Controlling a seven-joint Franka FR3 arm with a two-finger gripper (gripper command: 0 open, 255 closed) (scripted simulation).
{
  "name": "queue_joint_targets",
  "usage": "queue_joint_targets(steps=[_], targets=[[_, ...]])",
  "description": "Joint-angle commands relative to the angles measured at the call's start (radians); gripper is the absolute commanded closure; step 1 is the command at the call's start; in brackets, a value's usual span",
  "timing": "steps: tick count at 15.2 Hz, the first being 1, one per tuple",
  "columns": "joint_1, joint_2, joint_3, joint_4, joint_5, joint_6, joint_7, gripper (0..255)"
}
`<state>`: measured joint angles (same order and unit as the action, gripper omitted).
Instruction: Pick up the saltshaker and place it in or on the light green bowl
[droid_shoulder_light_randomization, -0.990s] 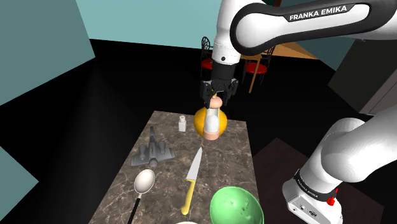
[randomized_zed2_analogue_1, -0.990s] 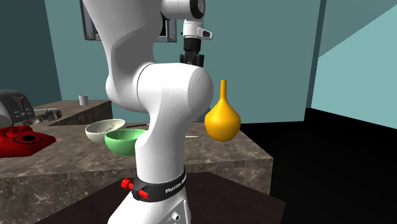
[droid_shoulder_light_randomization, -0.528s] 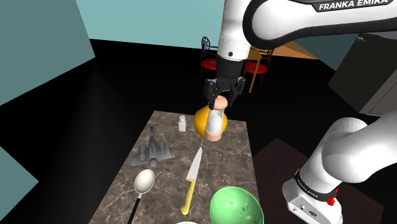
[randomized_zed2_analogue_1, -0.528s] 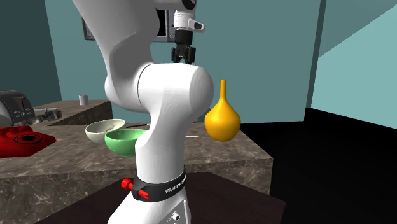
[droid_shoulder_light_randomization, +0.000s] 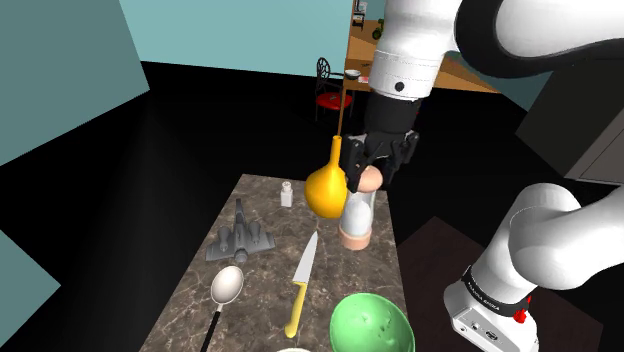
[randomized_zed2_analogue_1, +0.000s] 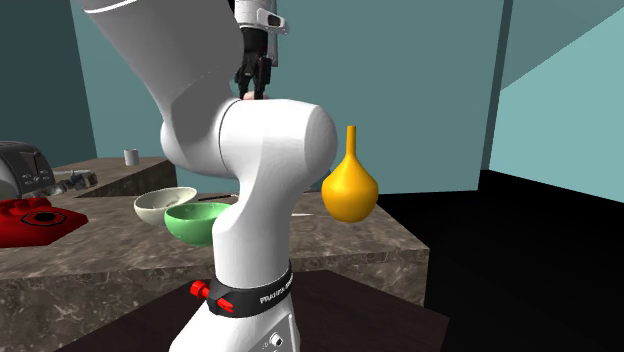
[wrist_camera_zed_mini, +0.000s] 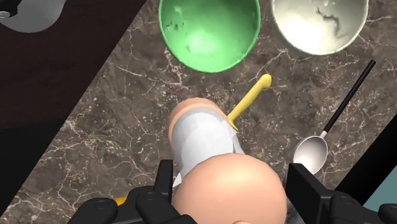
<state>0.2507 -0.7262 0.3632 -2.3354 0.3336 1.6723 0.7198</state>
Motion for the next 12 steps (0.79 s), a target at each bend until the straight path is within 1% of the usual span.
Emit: queue_joint_targets(steps=[1,6,11,12], targets=[[0.023,-0.042,0.023,-0.011,0.025,-0.023,0.039,255],[0.075,-0.123,0.082,0.007,0.085,-0.096,0.144,255],[0.123,-0.179,0.153,0.058,0.152,-0.167,0.267,255],[0.125,-0.184,0.157,0.043,0.156,-0.156,0.265,255]])
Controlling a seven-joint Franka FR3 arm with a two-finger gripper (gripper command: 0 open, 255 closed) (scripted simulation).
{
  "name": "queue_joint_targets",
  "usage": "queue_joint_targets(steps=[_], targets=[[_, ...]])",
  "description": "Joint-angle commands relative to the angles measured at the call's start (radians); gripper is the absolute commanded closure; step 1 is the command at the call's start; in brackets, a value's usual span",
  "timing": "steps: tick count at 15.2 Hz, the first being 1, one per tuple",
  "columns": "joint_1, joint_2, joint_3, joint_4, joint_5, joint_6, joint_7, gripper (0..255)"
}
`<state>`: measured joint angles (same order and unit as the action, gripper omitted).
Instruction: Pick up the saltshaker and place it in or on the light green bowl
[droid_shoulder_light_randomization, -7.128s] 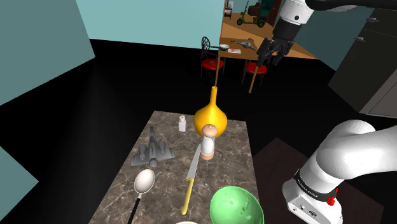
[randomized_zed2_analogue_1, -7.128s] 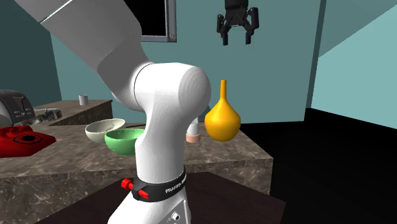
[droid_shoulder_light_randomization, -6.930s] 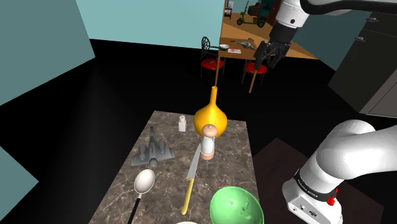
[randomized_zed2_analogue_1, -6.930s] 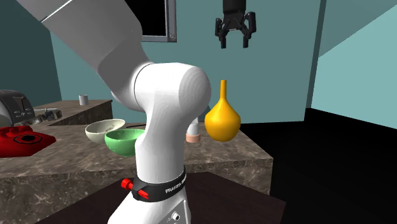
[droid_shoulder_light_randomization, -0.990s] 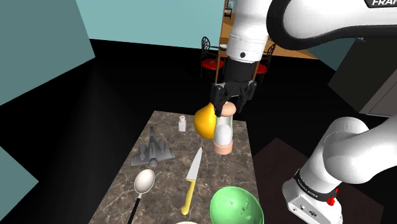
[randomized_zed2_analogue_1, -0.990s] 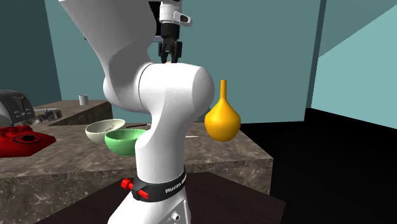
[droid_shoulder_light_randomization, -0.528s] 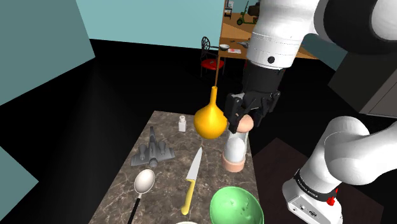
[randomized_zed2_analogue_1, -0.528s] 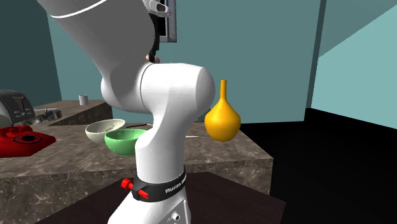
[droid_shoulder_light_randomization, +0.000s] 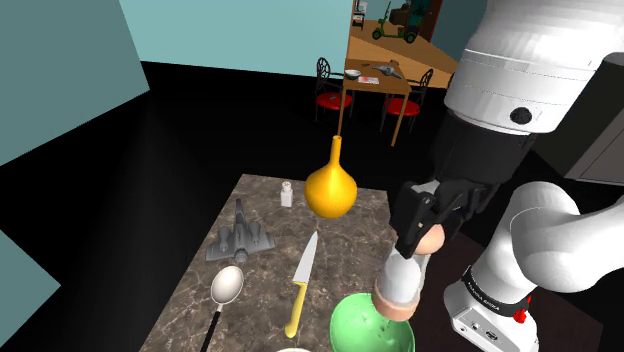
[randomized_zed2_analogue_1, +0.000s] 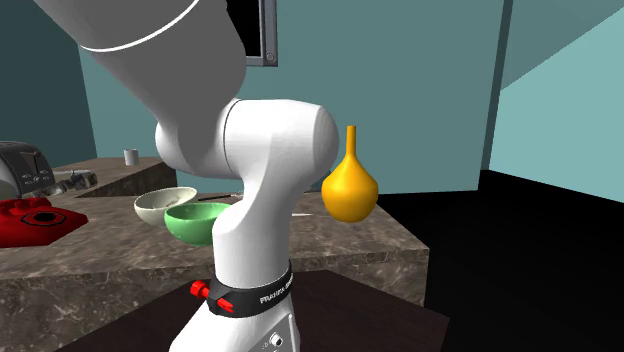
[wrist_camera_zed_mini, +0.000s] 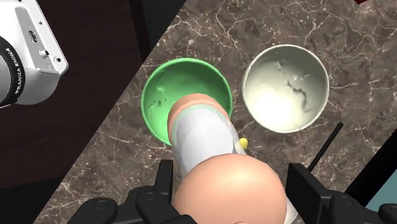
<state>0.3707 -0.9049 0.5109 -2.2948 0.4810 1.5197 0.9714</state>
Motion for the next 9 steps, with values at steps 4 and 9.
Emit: queue_joint_targets(steps=[4,9], targets=[[0.013,-0.023,0.025,-0.058,0.025,0.039,0.005,255],[0.023,-0.041,0.048,-0.130,0.048,0.093,-0.005,255]])
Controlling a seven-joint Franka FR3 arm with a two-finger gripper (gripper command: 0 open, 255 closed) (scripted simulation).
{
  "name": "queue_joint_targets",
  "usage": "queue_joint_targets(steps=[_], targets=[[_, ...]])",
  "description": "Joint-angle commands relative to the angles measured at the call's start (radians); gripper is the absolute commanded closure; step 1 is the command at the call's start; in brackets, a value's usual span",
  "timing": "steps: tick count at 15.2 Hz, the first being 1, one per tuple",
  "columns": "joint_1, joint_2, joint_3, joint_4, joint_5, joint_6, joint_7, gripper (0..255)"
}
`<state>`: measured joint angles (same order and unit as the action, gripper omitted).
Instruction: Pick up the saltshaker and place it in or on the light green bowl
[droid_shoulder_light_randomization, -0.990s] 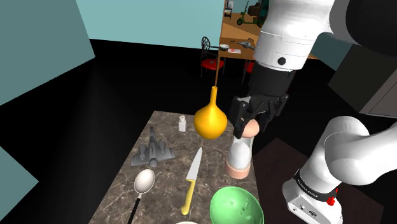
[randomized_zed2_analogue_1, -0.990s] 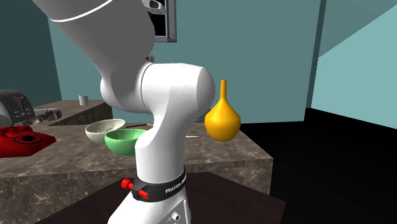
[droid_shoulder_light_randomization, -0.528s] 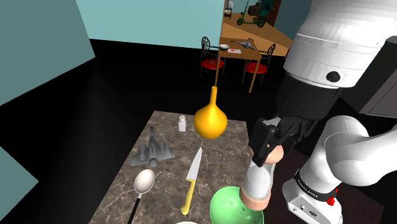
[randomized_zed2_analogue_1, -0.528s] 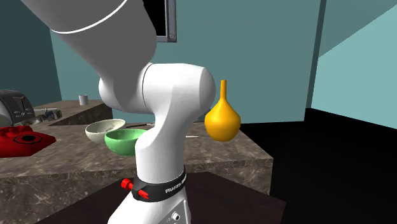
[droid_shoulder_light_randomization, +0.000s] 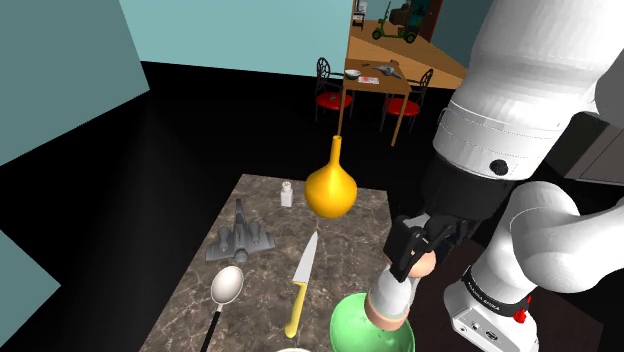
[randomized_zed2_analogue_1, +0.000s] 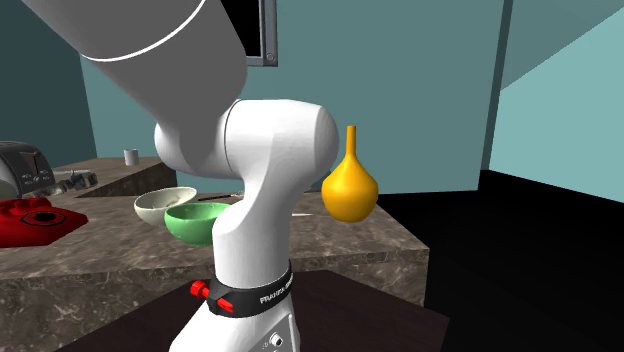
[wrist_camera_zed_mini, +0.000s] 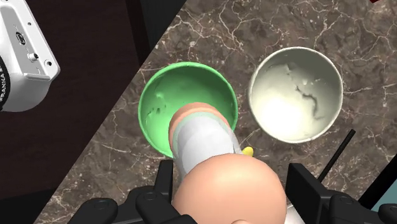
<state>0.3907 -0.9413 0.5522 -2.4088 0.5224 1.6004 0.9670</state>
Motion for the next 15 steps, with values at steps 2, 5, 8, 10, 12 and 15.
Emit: queue_joint_targets(steps=[2,5,8,10,12,15], targets=[[0.007,-0.010,0.017,-0.043,0.016,0.035,-0.005,255],[0.013,-0.016,0.032,-0.084,0.031,0.069,-0.011,255],[0.019,-0.021,0.050,-0.123,0.048,0.103,-0.017,255],[0.023,-0.023,0.062,-0.148,0.060,0.127,-0.021,255],[0.027,-0.023,0.075,-0.172,0.072,0.151,-0.024,255],[0.033,-0.022,0.095,-0.208,0.091,0.188,-0.030,255]])
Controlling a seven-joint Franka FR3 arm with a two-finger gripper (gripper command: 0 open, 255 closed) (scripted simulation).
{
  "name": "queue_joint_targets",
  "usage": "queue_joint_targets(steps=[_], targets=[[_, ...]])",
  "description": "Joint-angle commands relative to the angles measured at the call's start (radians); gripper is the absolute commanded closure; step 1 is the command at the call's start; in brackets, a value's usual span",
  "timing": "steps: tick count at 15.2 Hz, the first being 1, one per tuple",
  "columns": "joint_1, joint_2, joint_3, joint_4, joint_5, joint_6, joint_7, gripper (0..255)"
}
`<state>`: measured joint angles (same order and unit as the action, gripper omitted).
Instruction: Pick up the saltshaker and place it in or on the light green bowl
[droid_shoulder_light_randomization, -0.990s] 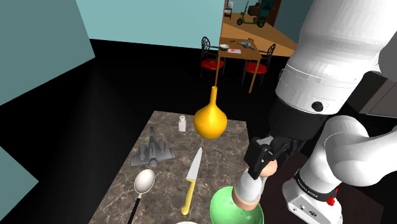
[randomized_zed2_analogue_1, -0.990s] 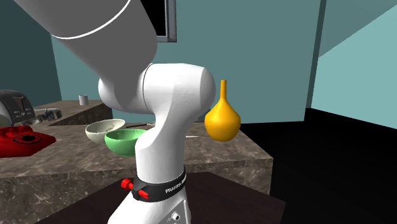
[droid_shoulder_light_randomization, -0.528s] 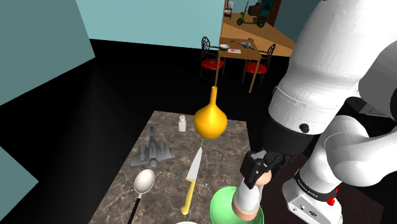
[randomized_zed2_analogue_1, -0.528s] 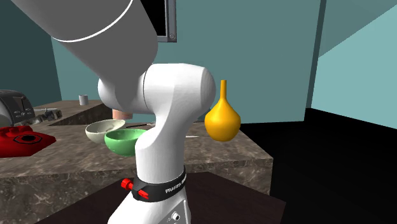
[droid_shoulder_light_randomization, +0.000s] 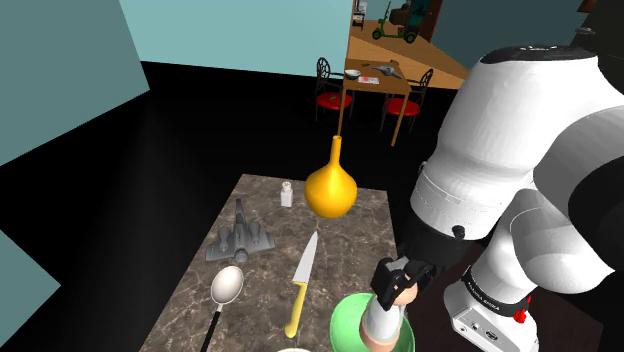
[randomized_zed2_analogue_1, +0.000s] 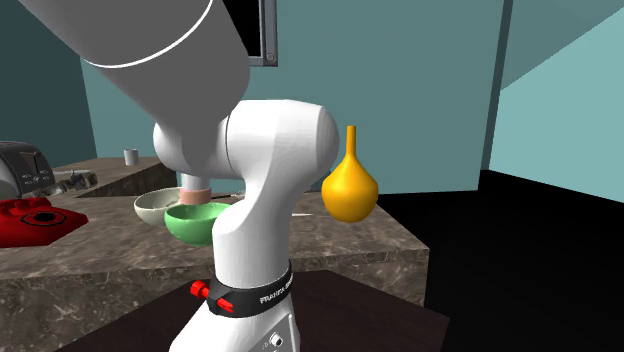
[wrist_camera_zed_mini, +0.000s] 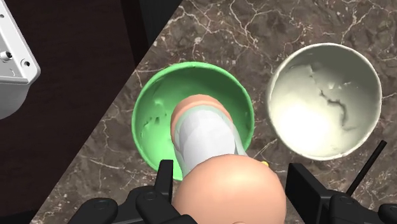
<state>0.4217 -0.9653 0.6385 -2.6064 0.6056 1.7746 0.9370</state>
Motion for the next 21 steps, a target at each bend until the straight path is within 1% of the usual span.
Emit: queue_joint_targets(steps=[1,10,11,16,20,21], targets=[[0.004,0.003,0.016,-0.022,0.014,0.026,-0.002,255],[0.005,0.004,0.021,-0.030,0.019,0.036,-0.004,255],[0.005,0.004,0.021,-0.030,0.019,0.036,-0.004,0],[0.005,0.004,0.021,-0.030,0.019,0.036,-0.004,0],[-0.011,-0.007,-0.051,0.074,-0.043,-0.084,0.008,0],[-0.010,-0.007,-0.051,0.074,-0.043,-0.084,0.008,0]])
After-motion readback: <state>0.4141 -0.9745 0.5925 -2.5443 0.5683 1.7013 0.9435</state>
